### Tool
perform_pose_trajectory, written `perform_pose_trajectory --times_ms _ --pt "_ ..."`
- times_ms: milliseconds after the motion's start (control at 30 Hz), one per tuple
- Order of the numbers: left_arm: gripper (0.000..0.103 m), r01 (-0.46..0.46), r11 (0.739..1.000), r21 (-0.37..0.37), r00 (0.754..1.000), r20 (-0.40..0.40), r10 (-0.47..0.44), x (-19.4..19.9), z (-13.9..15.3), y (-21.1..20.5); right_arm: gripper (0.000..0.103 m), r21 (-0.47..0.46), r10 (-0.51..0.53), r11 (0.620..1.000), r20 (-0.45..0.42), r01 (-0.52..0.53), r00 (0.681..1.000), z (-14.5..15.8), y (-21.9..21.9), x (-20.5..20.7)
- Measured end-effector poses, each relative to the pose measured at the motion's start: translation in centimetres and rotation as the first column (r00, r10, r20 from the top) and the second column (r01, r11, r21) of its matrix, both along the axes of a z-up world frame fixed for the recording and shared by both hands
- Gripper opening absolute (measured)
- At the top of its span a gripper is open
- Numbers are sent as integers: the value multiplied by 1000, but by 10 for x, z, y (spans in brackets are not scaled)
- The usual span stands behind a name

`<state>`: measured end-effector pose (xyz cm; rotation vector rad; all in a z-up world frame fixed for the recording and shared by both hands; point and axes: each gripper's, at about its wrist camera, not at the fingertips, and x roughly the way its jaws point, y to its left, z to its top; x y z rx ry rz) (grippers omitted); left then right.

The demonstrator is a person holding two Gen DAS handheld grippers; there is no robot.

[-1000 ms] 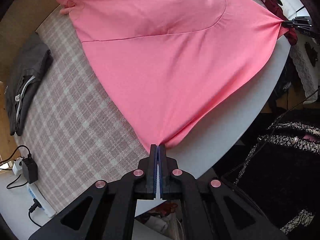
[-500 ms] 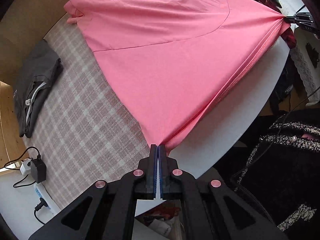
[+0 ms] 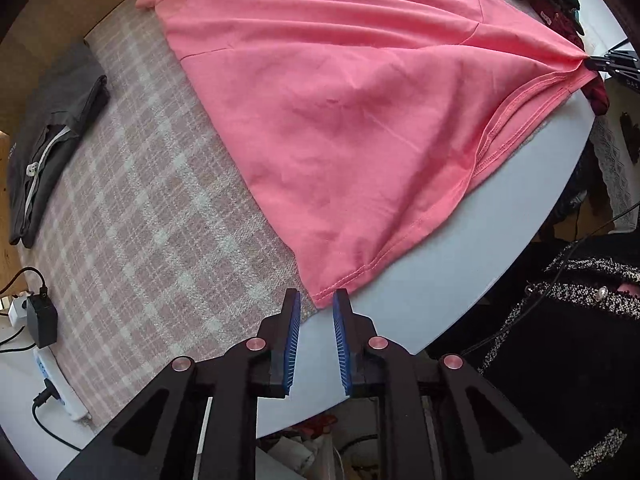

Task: Fold clothes
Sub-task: 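Lower the T-shirt onto the cloth with both tools, stretching it flat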

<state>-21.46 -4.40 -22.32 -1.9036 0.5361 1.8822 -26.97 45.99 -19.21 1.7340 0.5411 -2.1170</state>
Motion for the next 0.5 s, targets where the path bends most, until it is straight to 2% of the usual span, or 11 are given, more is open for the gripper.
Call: perform_pose_trajectory --times_ms 200,267,333,400,500 --pt "18 -34 999 16 999 25 34 -5 -17 9 2 -3 13 1000 31 -13 999 -14 -6 -3" --pt "0 -36 999 6 999 21 36 -5 -18 9 2 -2 12 1000 31 -12 999 -16 -4 -5" --pt "0 -38 999 -5 999 17 38 -5 -19 10 2 4 10 1000 21 -11 1000 -16 -2 -7" --pt "0 -77 997 23 997 -27 78 -7 10 -2 2 11 6 1000 -6 -6 1000 -11 1 -10" --pt "0 -138 988 66 986 -85 143 -7 58 -25 2 -4 -6 1000 -51 5 999 15 8 -14"
